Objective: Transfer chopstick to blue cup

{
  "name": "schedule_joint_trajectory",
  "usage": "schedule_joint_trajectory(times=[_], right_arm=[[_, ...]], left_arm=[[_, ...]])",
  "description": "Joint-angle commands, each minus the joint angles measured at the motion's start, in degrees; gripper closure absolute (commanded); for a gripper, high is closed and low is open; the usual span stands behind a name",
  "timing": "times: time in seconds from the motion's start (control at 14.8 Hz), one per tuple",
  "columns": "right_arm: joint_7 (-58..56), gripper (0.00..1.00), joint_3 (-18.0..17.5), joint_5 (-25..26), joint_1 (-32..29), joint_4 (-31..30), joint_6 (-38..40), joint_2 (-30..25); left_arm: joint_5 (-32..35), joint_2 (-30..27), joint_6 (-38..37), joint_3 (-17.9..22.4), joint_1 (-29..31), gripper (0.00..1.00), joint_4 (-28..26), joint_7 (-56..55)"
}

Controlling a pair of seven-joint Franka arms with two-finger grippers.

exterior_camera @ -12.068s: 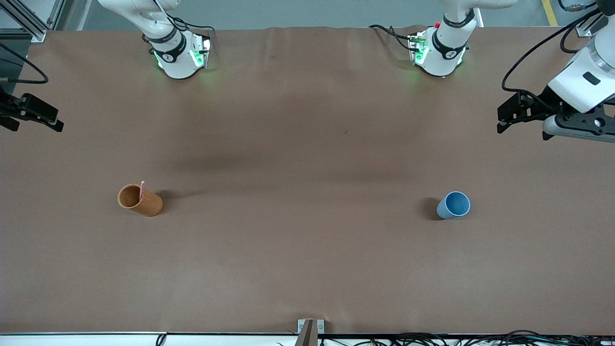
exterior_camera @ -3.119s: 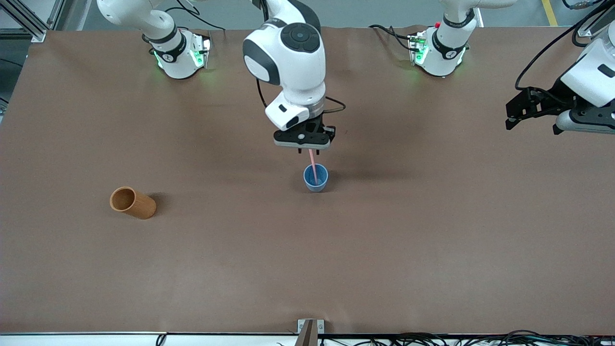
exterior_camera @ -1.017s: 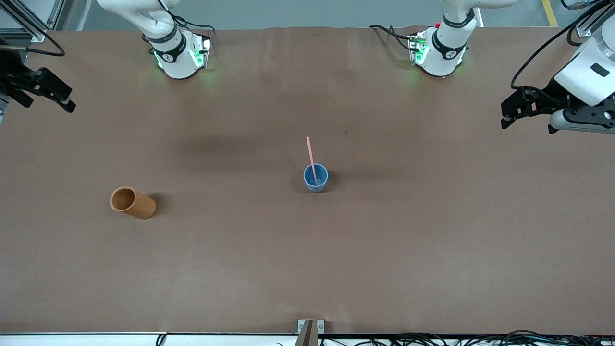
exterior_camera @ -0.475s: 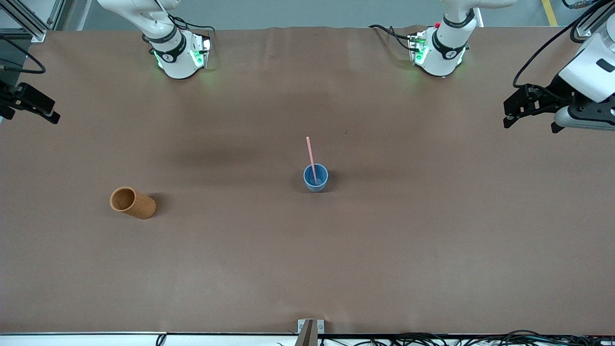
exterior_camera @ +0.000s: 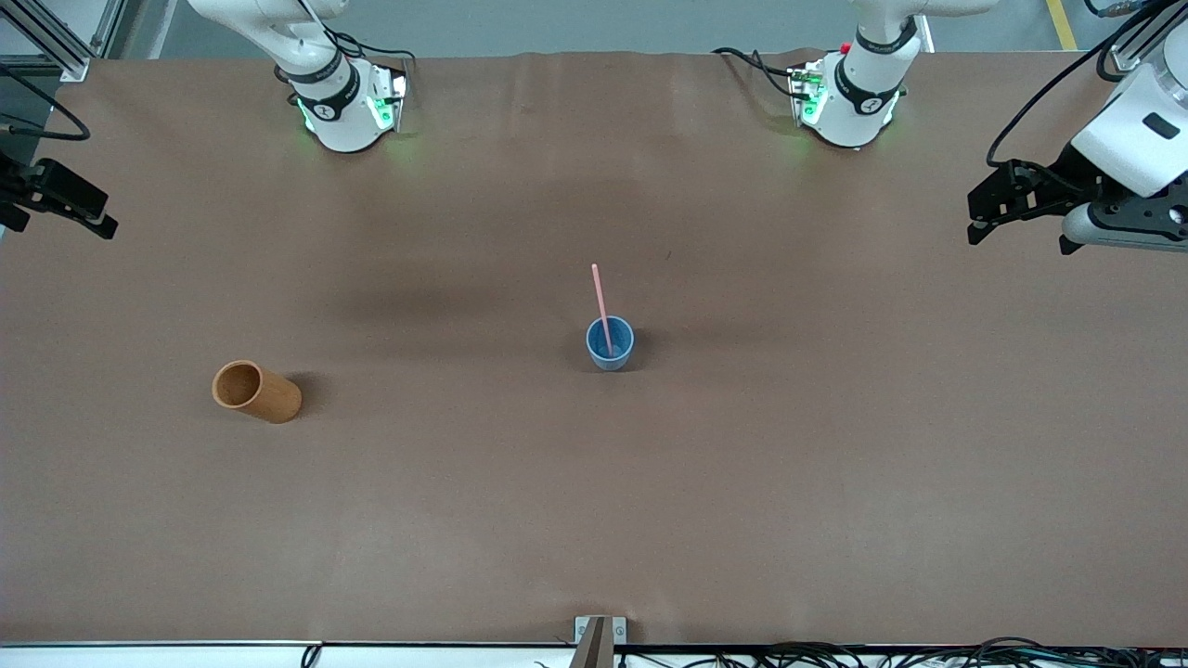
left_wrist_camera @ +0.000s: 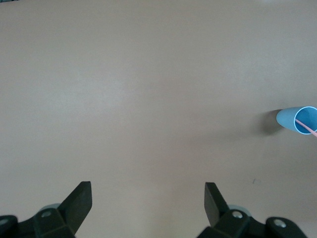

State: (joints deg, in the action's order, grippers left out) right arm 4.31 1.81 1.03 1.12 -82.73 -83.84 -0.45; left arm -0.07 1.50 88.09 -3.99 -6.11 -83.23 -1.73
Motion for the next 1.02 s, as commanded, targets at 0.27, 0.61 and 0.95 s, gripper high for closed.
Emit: schedule_joint_trajectory(times=[0.27,0.61,0.95], right_arm=[[-6.8,0.0,-6.3,-0.1,-5.5,-0.3,2.4,-0.5],[-5.4,0.0,-6.2,-0.1,-5.1,-1.5,2.0,-0.9],[-4.8,0.0,-1.0,-0.3,-1.4,-1.4,0.5,-0.6]], left_arm=[[-0.7,-0.1,-1.2,0.3,0.4,0.0,0.7,0.8],[-0.7,0.0,-1.2,0.2,0.4,0.0,0.8,0.7],[-0.8,0.0,-1.1,0.2,0.3,0.0,0.8,0.6]])
